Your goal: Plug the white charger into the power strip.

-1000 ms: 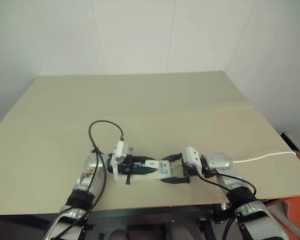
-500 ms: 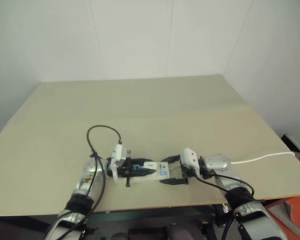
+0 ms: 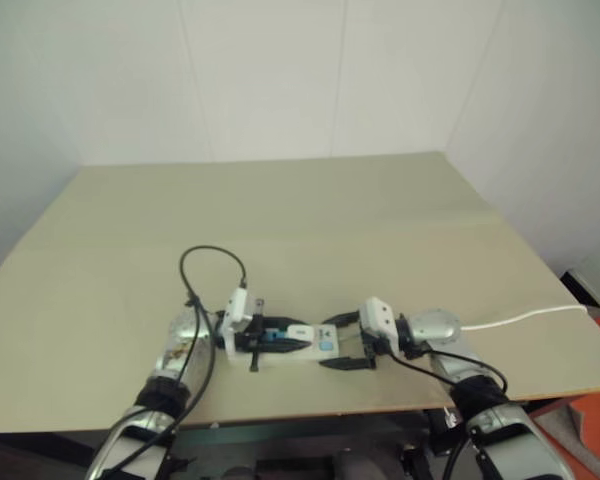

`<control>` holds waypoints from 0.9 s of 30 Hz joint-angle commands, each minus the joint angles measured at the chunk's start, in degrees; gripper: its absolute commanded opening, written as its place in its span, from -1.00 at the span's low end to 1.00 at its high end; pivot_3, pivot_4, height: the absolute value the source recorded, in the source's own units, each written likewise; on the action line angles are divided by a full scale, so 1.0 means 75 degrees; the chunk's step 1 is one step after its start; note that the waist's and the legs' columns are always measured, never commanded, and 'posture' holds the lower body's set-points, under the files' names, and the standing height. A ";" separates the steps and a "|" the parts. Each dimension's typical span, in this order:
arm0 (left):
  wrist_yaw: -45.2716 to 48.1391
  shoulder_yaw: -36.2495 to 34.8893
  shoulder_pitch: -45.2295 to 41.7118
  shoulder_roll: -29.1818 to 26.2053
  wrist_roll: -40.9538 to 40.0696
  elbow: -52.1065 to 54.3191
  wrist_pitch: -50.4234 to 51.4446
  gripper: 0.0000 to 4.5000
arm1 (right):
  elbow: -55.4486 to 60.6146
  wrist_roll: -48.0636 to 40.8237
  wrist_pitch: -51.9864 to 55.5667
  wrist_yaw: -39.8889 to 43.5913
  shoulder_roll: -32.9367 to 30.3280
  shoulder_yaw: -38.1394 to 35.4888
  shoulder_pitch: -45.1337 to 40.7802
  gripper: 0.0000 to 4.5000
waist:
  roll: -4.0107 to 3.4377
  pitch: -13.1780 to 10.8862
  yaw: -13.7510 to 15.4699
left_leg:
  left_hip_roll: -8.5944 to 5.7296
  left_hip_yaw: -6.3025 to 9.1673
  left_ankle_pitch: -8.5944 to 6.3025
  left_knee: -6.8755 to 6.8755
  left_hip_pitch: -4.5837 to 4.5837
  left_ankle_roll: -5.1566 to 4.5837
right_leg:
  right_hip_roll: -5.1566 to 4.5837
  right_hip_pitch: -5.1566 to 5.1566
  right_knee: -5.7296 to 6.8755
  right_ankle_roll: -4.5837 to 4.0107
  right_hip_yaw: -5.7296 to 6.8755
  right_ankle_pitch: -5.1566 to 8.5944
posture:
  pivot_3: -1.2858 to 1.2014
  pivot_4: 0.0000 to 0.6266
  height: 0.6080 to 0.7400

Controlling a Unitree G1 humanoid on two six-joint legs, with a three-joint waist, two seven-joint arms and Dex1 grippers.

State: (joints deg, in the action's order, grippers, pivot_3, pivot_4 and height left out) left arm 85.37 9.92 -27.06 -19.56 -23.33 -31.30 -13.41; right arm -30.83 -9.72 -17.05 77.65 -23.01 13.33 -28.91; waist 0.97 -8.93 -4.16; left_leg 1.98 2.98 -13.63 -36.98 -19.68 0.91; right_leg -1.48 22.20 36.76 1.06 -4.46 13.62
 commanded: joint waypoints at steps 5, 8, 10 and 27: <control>-0.0417 -0.0209 0.0476 -0.0170 0.0488 -0.0887 0.0494 0.61 | 0.0104 0.0123 -0.0305 0.0099 -0.0034 0.0130 -0.0028 0.52 | -0.0072 0.0034 -0.0012 | -0.0004 -0.0011 0.0000 0.0024 0.0011 0.0000 | 0.0006 0.0008 0.0002 -0.0001 -0.0024 0.0007 | 0.03 -0.52 1.00; -0.0253 -0.0263 0.0496 -0.0228 0.0412 -0.0635 0.0637 0.99 | -0.0007 0.0142 -0.0373 0.0097 -0.0008 0.0143 -0.0070 0.52 | -0.0082 0.0040 -0.0019 | -0.0005 -0.0012 0.0000 0.0024 0.0010 0.0001 | 0.0006 0.0009 0.0000 -0.0001 -0.0026 0.0008 | 0.03 -0.52 1.00; -0.0125 -0.0346 0.0500 -0.0275 0.0285 -0.0404 0.0780 0.99 | -0.0089 0.0159 -0.0418 0.0091 0.0015 0.0151 -0.0105 0.52 | -0.0071 0.0034 -0.0021 | -0.0005 -0.0013 -0.0001 0.0025 0.0010 0.0001 | 0.0006 0.0010 -0.0001 0.0000 -0.0029 0.0009 | 0.03 -0.52 1.00; -0.0021 -0.2838 0.0119 -0.2845 -0.1180 0.1237 0.2465 1.00 | -0.0004 -0.0015 0.0303 0.0082 -0.0012 0.0076 -0.0244 0.67 | 0.0107 -0.0132 -0.0184 | 0.0004 -0.0007 0.0000 0.0023 -0.0082 0.0001 | 0.0012 0.0142 0.0007 0.0053 -0.0031 -0.0022 | 0.03 -0.52 1.00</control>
State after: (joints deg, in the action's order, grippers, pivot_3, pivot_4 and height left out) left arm 85.66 -8.56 -25.41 -39.74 -31.04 -21.01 6.09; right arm -30.46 -10.45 -17.17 78.79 -22.50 13.86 -30.61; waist 1.77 -9.91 -5.54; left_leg 2.01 2.91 -13.63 -36.81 -20.28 0.91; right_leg -1.40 23.27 36.81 1.45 -4.70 13.46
